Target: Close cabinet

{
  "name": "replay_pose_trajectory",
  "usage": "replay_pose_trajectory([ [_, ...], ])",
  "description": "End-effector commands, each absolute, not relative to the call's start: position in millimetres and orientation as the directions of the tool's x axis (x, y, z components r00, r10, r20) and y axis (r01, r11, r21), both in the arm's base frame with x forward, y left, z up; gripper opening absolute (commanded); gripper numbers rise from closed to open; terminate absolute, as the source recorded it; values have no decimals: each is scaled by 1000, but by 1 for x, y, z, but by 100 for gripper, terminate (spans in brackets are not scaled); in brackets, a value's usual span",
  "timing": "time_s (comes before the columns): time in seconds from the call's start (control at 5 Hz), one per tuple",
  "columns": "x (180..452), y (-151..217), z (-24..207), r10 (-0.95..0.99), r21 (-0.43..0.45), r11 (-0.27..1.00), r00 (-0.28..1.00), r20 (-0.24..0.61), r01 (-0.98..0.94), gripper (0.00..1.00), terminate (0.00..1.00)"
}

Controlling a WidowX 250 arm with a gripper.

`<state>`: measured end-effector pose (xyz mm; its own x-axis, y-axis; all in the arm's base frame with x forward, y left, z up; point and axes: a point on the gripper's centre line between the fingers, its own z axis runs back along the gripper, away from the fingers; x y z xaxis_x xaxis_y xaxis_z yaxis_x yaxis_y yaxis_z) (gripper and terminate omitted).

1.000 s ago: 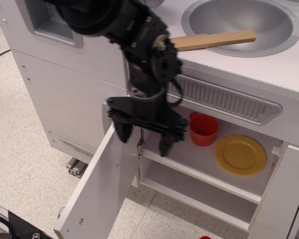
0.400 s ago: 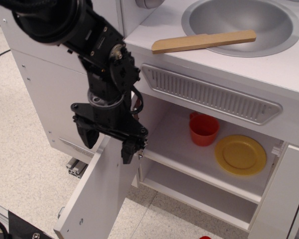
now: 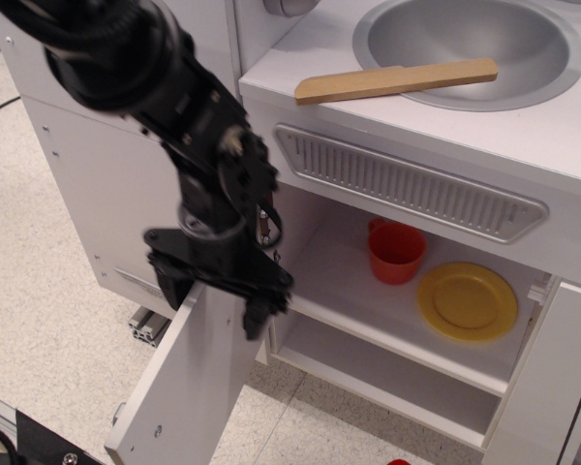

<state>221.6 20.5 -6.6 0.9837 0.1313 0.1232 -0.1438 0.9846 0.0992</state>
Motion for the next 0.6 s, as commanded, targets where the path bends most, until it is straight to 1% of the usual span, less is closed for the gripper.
replay_pose_trajectory([
  [0.0, 233, -24, 4, 171, 35, 983, 970, 173, -180, 100, 0],
  [0.2, 244, -44, 8, 191, 21, 980, 968, 163, -196, 100, 0],
  [0.4, 267, -74, 12, 261, 21, 963, 946, 193, -270, 100, 0],
])
